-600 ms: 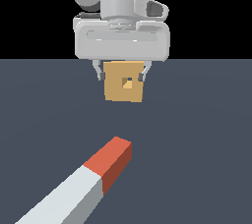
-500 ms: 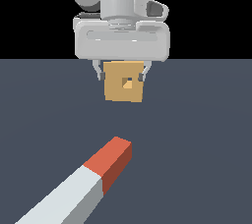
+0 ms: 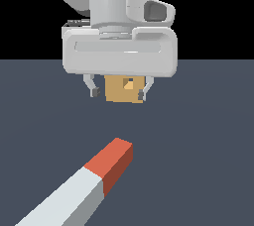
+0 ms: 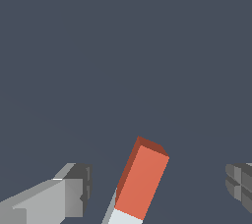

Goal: Insert the peg into the horizontal hole in a box.

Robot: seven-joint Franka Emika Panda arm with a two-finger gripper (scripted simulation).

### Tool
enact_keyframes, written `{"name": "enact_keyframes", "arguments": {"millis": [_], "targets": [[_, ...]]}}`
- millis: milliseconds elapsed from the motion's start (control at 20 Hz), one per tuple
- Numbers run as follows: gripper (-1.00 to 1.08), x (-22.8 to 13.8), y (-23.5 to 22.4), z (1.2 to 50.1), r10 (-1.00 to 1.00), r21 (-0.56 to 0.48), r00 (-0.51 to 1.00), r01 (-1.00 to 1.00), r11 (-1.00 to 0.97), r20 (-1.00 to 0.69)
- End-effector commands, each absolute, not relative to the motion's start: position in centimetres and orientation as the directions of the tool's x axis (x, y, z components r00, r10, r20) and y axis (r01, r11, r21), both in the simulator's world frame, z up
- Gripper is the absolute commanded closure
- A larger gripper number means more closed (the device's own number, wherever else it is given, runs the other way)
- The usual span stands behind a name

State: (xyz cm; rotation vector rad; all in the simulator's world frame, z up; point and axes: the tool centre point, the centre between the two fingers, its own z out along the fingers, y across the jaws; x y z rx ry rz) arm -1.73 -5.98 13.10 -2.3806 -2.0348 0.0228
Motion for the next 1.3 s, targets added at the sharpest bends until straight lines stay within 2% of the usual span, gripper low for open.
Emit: {"name": "enact_keyframes", "arguments": {"millis": [0, 250, 500, 950, 1250], "targets": [[-0.92, -2.5, -9.2, 11.8, 0.971, -0.013, 0.238, 0.971, -0.238, -0.006], [-0.92, -5.1, -15.7, 9.1, 0.914, -0.005, 0.405, 0.914, -0.405, -0.005], [-0.92, -7.0, -19.1, 7.5, 0.869, 0.000, 0.495, 0.869, -0.495, -0.003], [-0.92, -7.6, -19.9, 6.8, 0.856, -0.001, 0.517, 0.856, -0.517, -0.002], [-0.92, -7.8, -19.9, 4.4, 0.855, -0.001, 0.519, 0.855, -0.519, -0.001]]}}
